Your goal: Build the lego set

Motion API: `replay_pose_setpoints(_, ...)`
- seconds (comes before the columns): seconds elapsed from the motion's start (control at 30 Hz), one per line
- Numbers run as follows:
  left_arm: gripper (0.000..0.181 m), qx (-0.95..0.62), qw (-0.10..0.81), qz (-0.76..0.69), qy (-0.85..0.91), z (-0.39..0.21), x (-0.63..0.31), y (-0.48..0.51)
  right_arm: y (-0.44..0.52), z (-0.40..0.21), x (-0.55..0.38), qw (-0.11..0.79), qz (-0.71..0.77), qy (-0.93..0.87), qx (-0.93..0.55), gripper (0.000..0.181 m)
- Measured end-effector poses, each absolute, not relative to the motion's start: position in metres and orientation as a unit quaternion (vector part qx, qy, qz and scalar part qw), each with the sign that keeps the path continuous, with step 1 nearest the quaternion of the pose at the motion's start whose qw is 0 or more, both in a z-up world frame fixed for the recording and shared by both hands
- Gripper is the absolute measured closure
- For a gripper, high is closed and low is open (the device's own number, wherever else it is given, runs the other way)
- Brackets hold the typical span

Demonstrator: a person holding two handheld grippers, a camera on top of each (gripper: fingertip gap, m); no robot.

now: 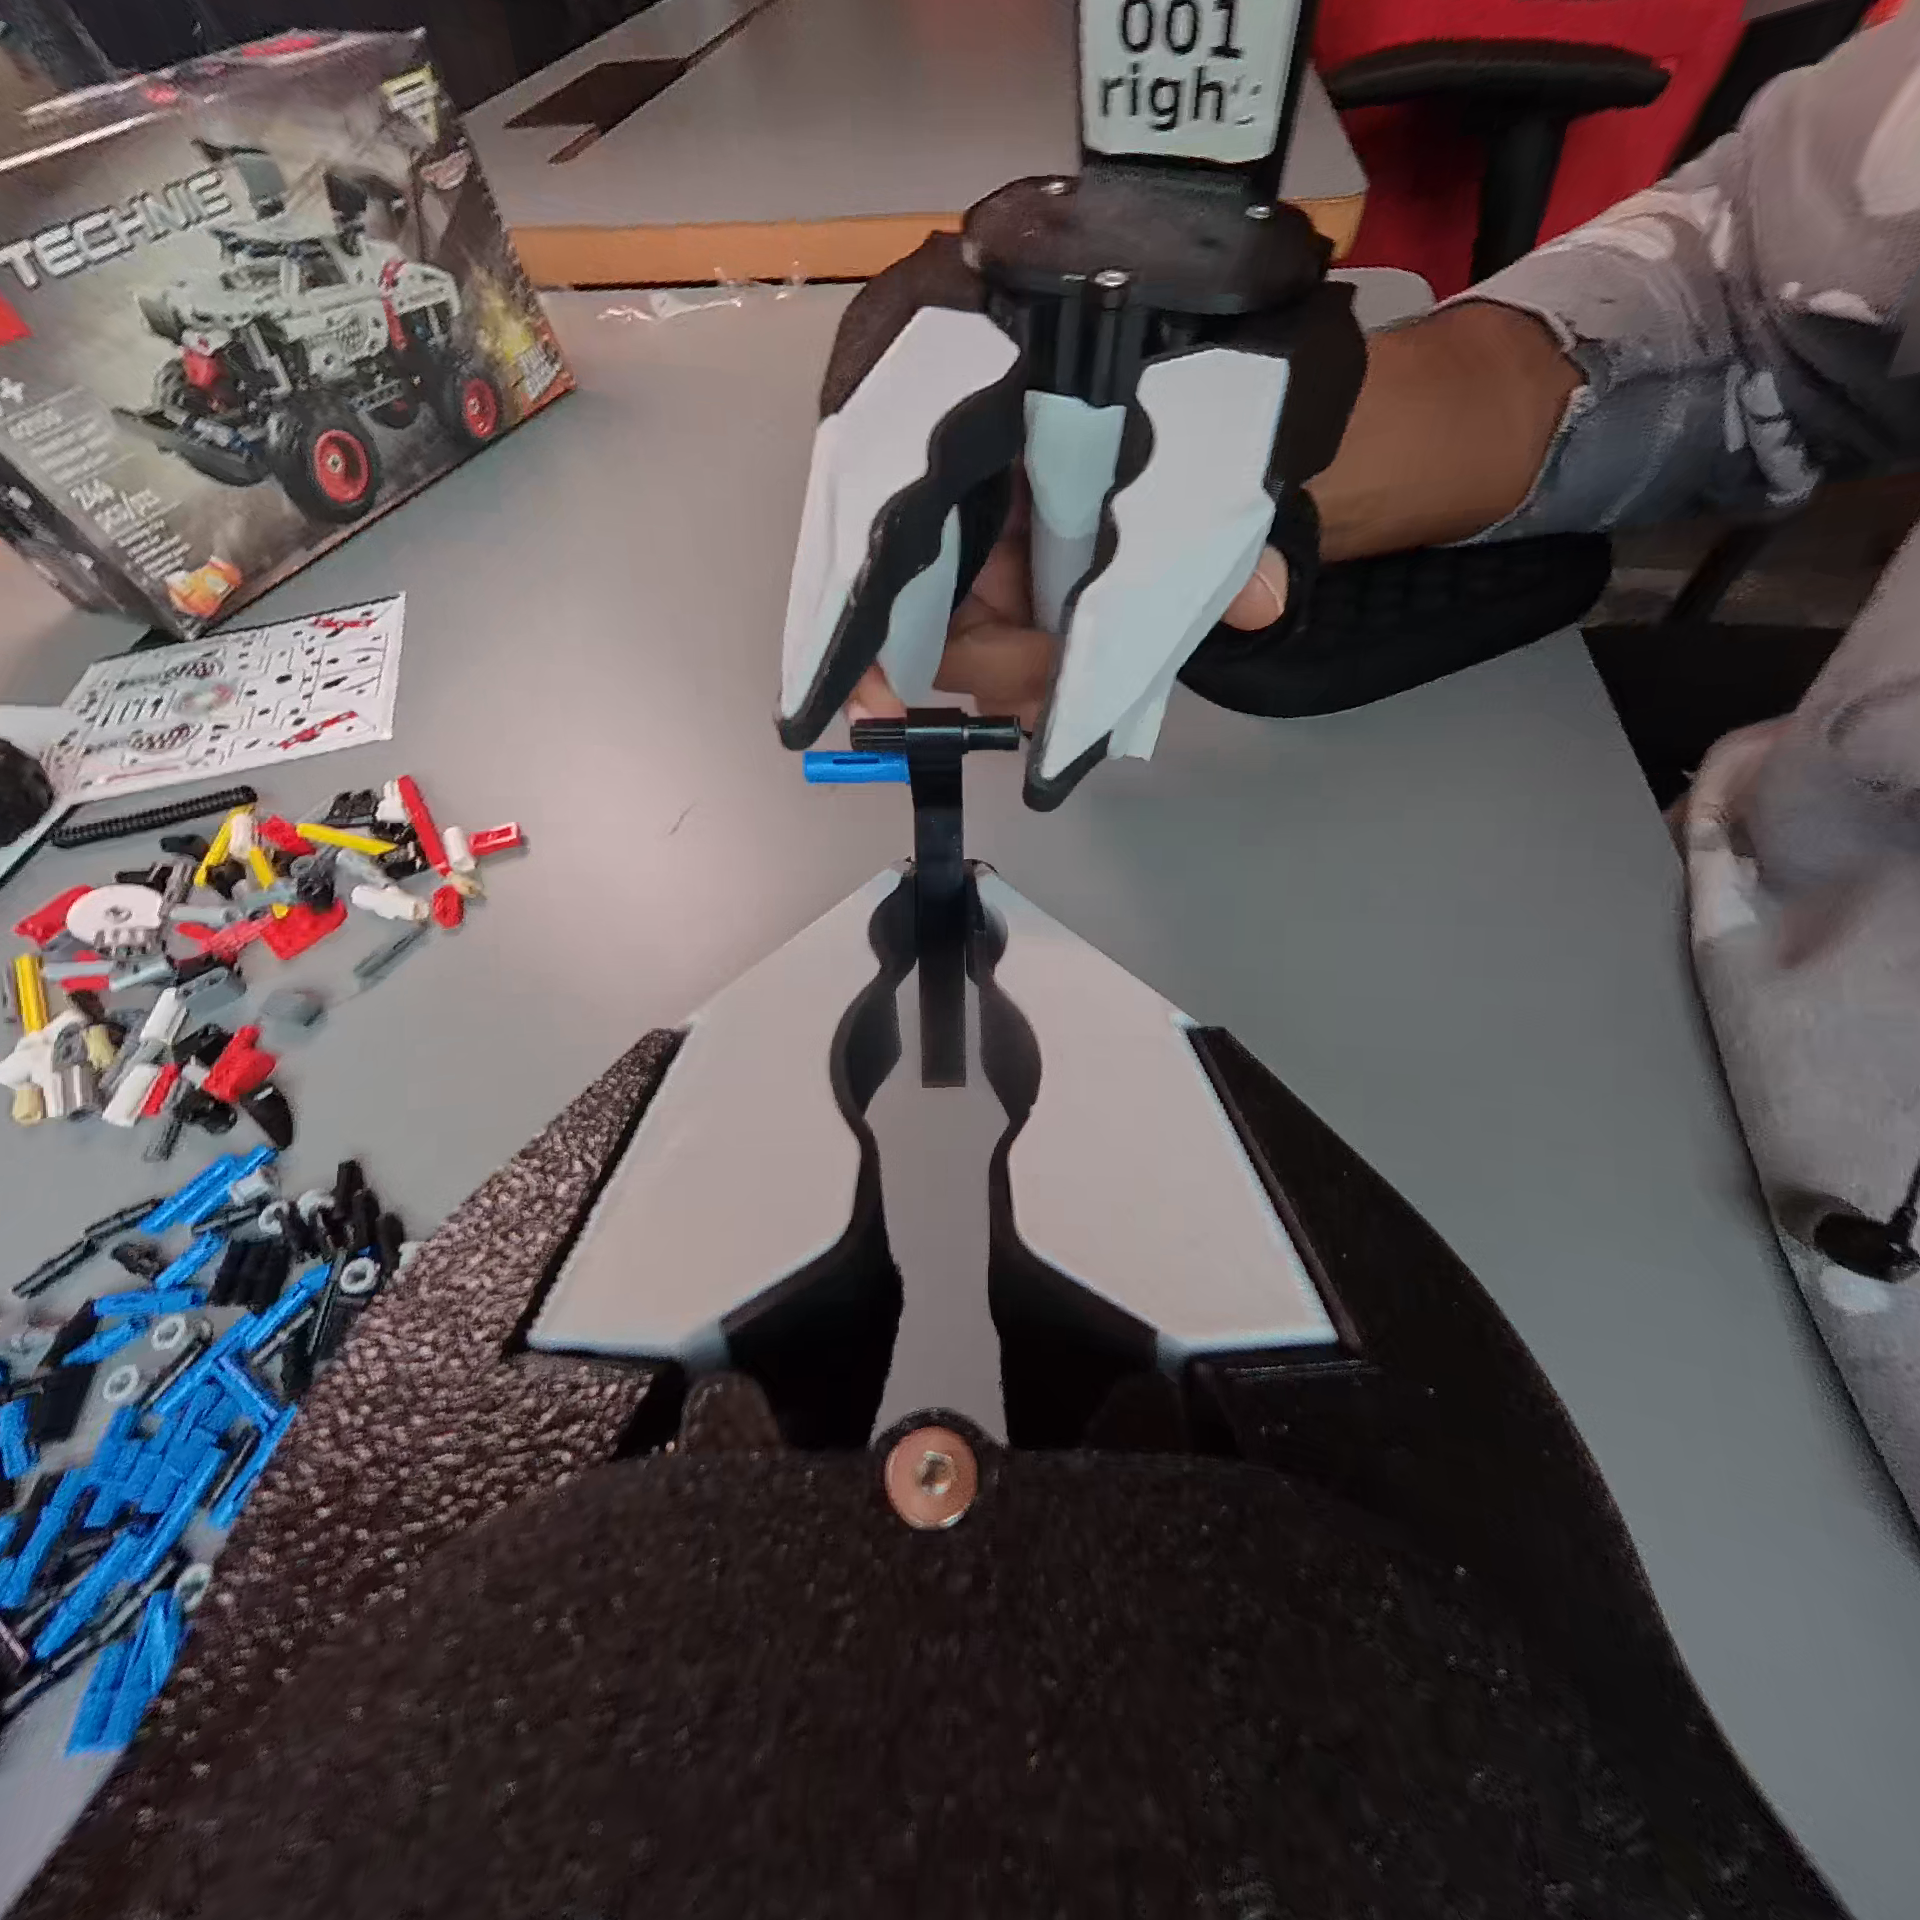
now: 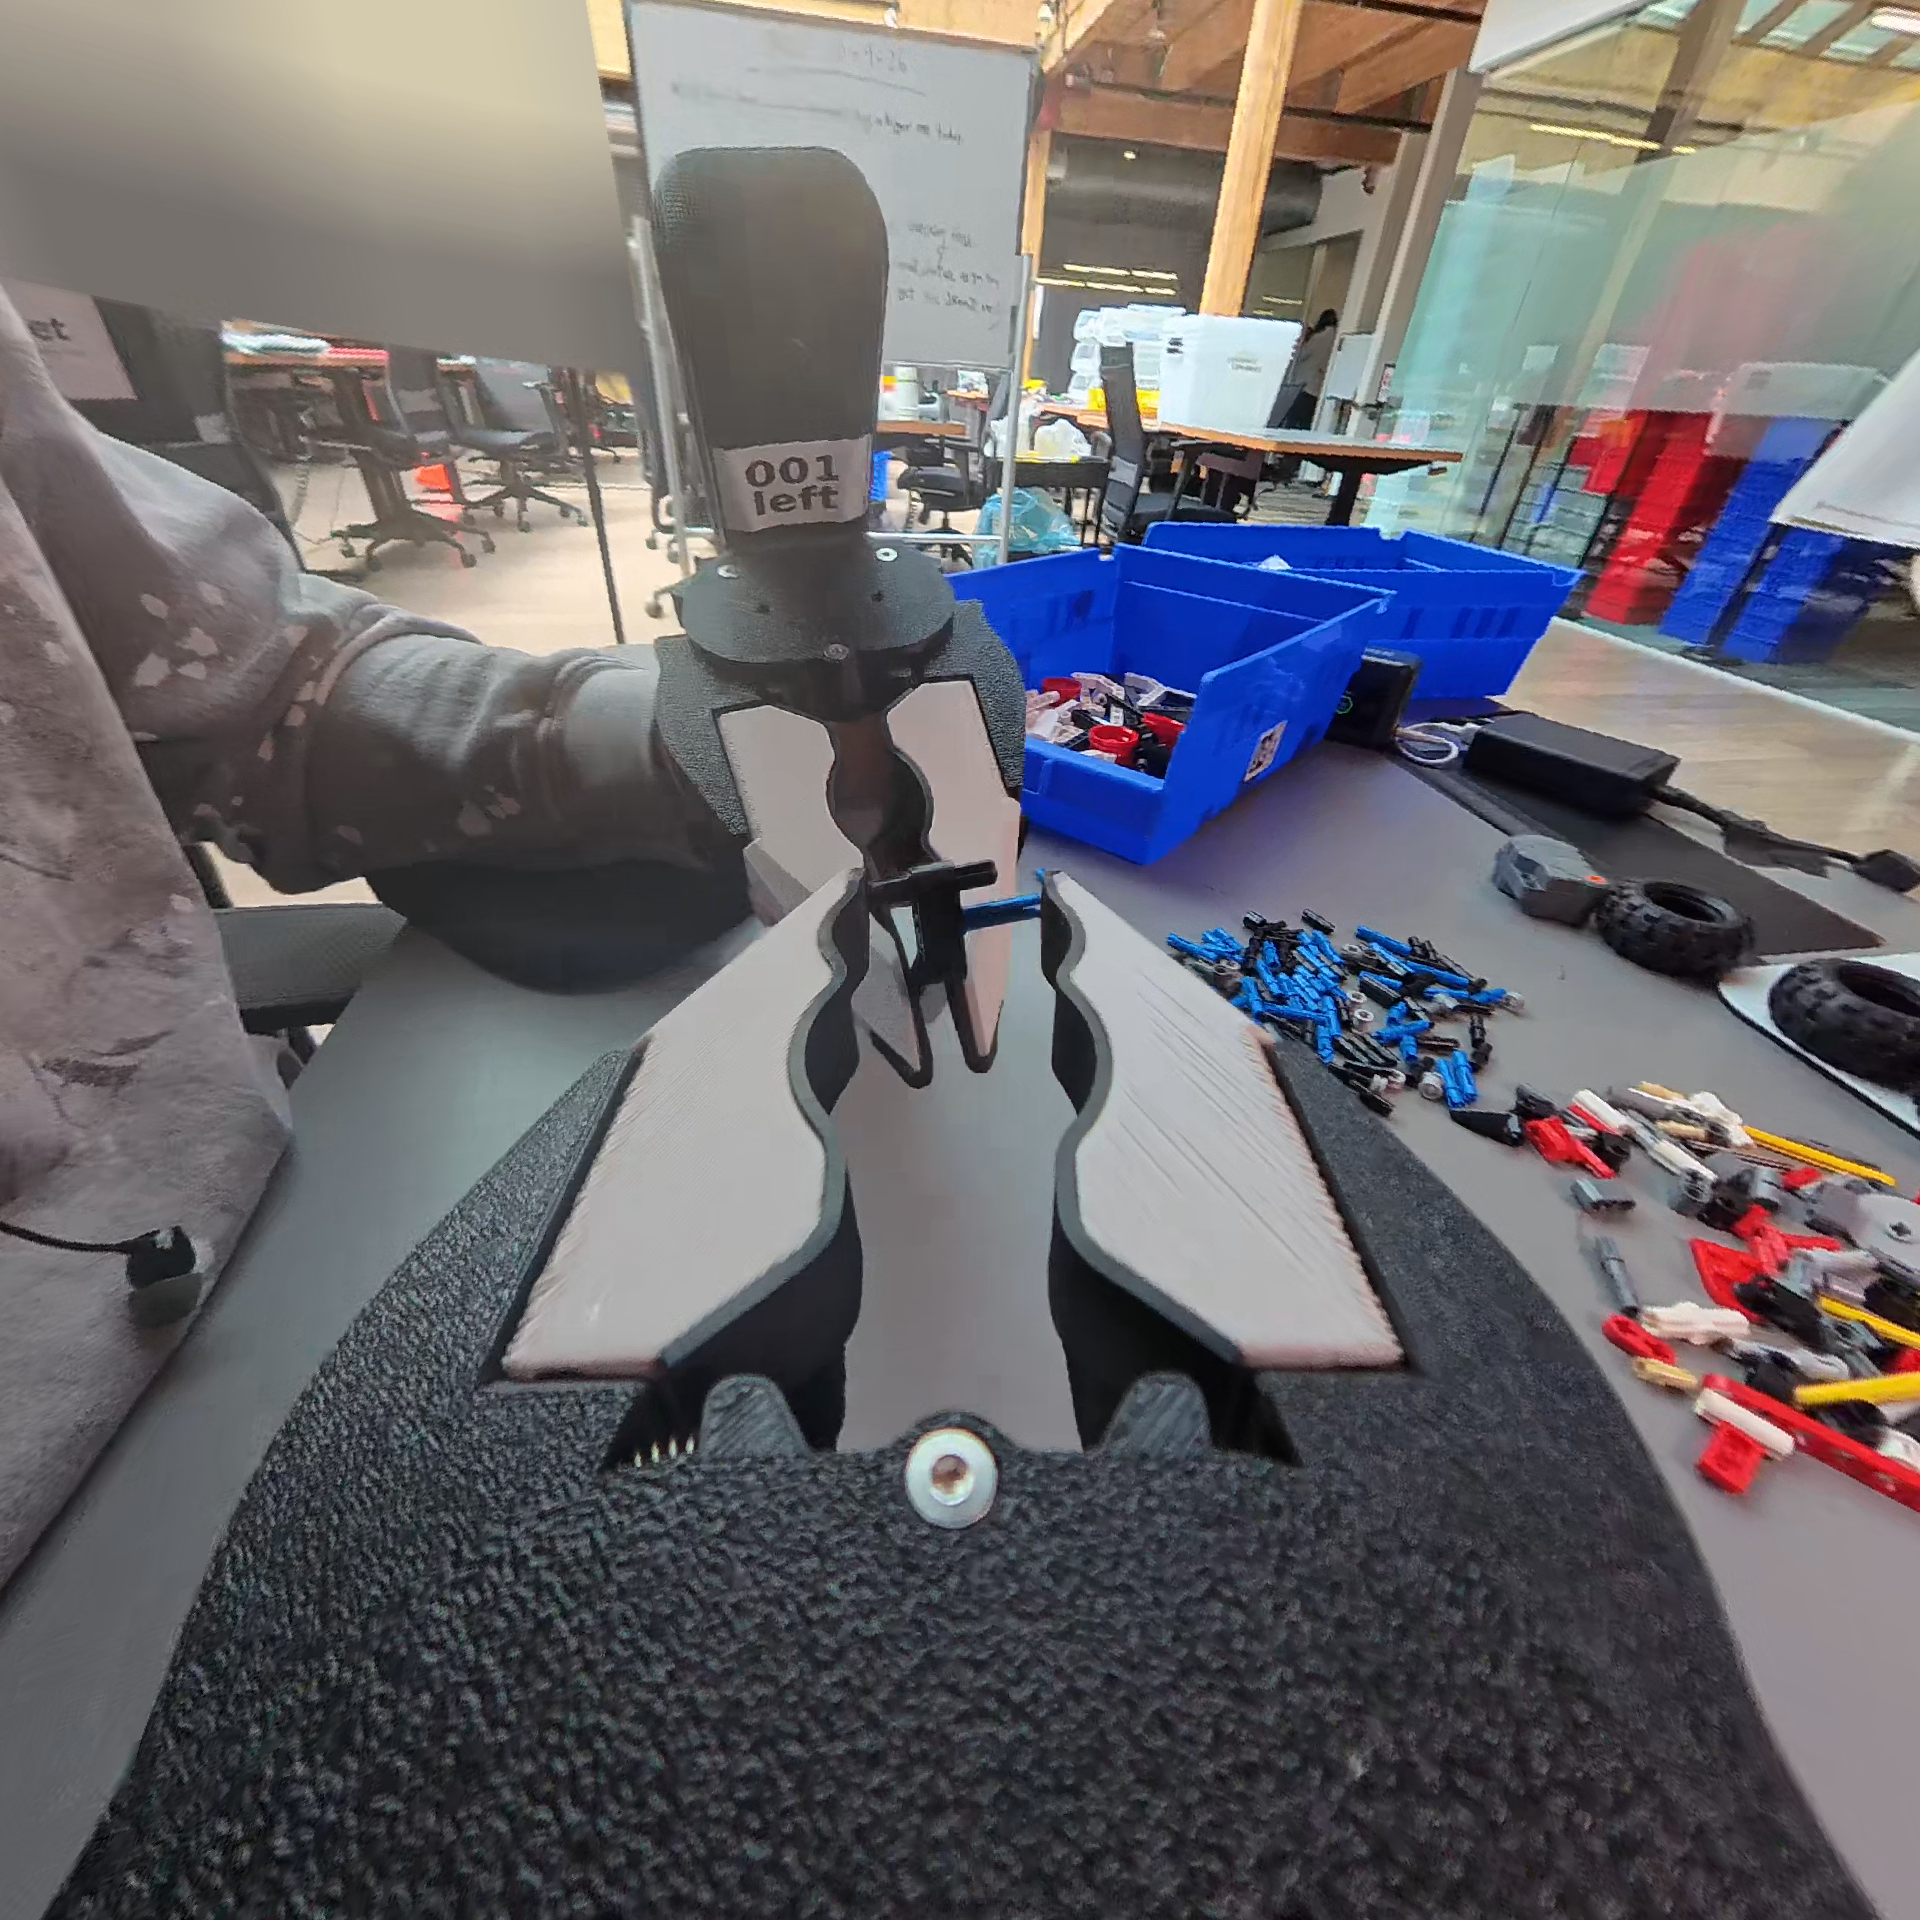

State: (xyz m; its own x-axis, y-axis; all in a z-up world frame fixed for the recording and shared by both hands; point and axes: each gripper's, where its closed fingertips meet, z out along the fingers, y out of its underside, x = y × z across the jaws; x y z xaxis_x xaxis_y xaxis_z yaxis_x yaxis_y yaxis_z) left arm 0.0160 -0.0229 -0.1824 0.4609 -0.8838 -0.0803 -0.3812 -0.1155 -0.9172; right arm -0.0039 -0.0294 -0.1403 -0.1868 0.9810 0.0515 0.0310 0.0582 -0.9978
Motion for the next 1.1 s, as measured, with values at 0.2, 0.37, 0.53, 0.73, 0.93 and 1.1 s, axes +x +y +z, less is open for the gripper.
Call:
replay_pose_setpoints(0.2,0.175,-0.773,0.478,-0.208,0.363,-0.2,-0.002,0.007,-0.001,-0.158,-0.01,0.476,0.446,-0.55,-0.522,0.148)
replay_pose_setpoints(0.37,0.173,-0.787,0.481,-0.145,0.359,-0.208,-0.003,0.014,0.011,-0.17,-0.016,0.495,0.394,-0.536,-0.559,0.165)
replay_pose_setpoints(0.53,0.165,-0.775,0.486,-0.191,0.357,-0.201,0.003,0.01,0.018,-0.167,-0.012,0.504,0.393,-0.53,-0.557,0.172)
replay_pose_setpoints(0.73,0.149,-0.716,0.417,-0.484,0.282,-0.163,0.011,-0.016,0.006,-0.154,0.007,0.451,0.467,-0.594,-0.474,0.174)
replay_pose_setpoints(0.93,0.15,-0.695,0.36,-0.524,0.336,-0.17,0.019,-0.04,-0.035,-0.153,0.018,0.295,0.56,-0.67,-0.388,0.174)
replay_pose_setpoints(1.1,0.167,-0.691,0.345,-0.514,0.373,-0.176,0.032,-0.054,-0.049,-0.155,0.012,0.223,0.608,-0.671,-0.361,0.174)
